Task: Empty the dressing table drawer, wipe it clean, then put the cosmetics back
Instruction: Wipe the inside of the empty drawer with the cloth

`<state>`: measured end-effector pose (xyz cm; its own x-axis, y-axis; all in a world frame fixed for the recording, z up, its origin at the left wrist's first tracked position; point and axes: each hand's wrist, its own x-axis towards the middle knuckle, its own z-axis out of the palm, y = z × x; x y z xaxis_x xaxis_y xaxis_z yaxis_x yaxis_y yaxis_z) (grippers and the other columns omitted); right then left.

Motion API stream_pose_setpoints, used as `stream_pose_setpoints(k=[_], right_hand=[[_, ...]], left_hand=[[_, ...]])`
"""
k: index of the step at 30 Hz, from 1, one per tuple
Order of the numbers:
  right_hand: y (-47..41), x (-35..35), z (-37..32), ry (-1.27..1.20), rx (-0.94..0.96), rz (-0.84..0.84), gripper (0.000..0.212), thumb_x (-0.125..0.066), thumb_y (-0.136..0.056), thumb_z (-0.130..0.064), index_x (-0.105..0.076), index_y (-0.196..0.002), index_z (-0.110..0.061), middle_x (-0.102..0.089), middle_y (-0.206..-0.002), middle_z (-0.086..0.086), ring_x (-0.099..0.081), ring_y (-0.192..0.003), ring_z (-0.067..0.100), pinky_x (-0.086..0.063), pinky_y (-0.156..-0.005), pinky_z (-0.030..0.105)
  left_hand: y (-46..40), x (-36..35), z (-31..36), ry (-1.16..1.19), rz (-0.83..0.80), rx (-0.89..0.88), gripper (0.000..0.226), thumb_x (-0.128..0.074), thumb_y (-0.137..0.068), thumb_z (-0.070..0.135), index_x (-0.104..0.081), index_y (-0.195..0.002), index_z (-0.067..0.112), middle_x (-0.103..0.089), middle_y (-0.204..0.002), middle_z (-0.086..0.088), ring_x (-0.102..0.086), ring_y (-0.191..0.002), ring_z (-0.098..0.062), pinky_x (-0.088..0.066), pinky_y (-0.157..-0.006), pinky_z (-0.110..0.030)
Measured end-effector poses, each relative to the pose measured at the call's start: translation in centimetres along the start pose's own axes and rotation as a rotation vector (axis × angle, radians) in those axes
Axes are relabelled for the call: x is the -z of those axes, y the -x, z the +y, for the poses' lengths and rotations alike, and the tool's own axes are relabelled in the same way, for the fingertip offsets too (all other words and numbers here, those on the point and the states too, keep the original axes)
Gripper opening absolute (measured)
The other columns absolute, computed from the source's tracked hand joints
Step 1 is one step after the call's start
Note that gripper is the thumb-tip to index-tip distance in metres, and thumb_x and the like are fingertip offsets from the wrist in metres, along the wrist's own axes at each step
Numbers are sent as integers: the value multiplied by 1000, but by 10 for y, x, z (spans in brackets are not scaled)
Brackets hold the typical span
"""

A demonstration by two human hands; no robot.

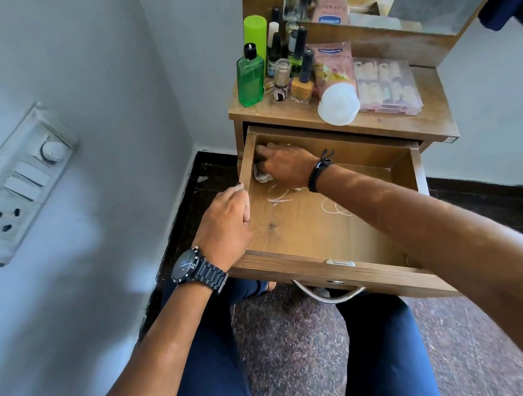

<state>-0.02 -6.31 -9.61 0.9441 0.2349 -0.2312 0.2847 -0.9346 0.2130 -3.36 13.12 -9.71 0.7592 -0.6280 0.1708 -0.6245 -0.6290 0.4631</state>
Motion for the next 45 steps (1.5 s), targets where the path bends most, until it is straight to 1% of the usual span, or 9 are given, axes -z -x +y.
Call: stream_pose_setpoints(k=[8, 10, 13, 19, 24, 29, 33, 41, 45], right_hand=[[23, -3, -29, -75, 258, -49, 36, -51, -91, -10, -56, -125, -20, -56, -123, 3, -50, -114, 22, -46, -96, 37], [26, 5, -20, -210, 184, -84, 41, -50, -89, -4, -50, -128, -17, -60, -118, 5, -55, -106, 23, -51, -82, 35], [32, 20, 7, -338, -36, -77, 34, -50, -90, -5, -46, -123, -13, -62, -105, 7, -55, -83, 19, -41, -58, 22], [35, 3, 7, -112, -272, 168, 30, -47, -93, -5, -53, -121, -13, -59, -109, 11, -58, -100, 32, -47, -70, 37], [18, -9, -15, -215, -347, 79, 35, -50, -94, -13, -52, -129, -19, -48, -128, 7, -43, -122, 32, -43, -93, 52], [22, -6, 1, -214, -188, -54, 43, -47, -92, -7, -49, -133, -16, -46, -124, 11, -52, -107, 26, -41, -99, 38], [19, -2, 4, -244, -200, -56, 40, -49, -92, -10, -51, -131, -16, -48, -120, 13, -53, -104, 27, -37, -101, 38], [25, 2, -29, -239, -148, -14, 30, -48, -94, -9, -57, -123, -9, -41, -133, 8, -40, -114, 26, -43, -86, 28], [43, -3, -43, -274, -11, -71, 32, -53, -94, -15, -58, -125, -15, -42, -127, 1, -34, -98, 14, -42, -77, 22]], left_hand=[[0, 1, 0, 5, -8, 4, 29, -49, -75, -9, -35, -65, 14, -59, -121, -10, -47, -125, -19, -45, -88, -28], [0, 2, 1, 9, -8, 3, 29, -49, -75, -10, -35, -65, 14, -61, -116, -10, -48, -125, -20, -46, -87, -29], [-1, 3, 1, 26, -3, 15, 30, -51, -74, -9, -35, -65, 14, -62, -111, -9, -48, -126, -18, -45, -83, -26], [-1, 2, 3, 14, 1, 25, 40, -51, -78, -6, -28, -59, 20, -58, -123, -8, -47, -126, -16, -40, -78, -20], [-1, 2, 3, 3, 11, 11, 44, -49, -79, -6, -24, -58, 22, -56, -128, -9, -49, -123, -18, -37, -75, -19], [-1, -1, 0, 20, 11, -8, 46, -51, -77, -7, -24, -58, 25, -60, -119, -9, -49, -124, -17, -41, -80, -18], [-1, -2, -2, 31, 9, -18, 48, -51, -76, -9, -23, -58, 25, -62, -109, -9, -48, -126, -16, -41, -81, -17], [-1, 2, 1, 33, 2, 22, 39, -50, -74, -10, -29, -59, 19, -63, -102, -6, -47, -127, -14, -38, -72, -18], [-2, 5, 1, 125, -2, 87, 27, -49, -74, -15, -43, -66, 10, -63, -111, -12, -49, -126, -16, -49, -75, -28]])
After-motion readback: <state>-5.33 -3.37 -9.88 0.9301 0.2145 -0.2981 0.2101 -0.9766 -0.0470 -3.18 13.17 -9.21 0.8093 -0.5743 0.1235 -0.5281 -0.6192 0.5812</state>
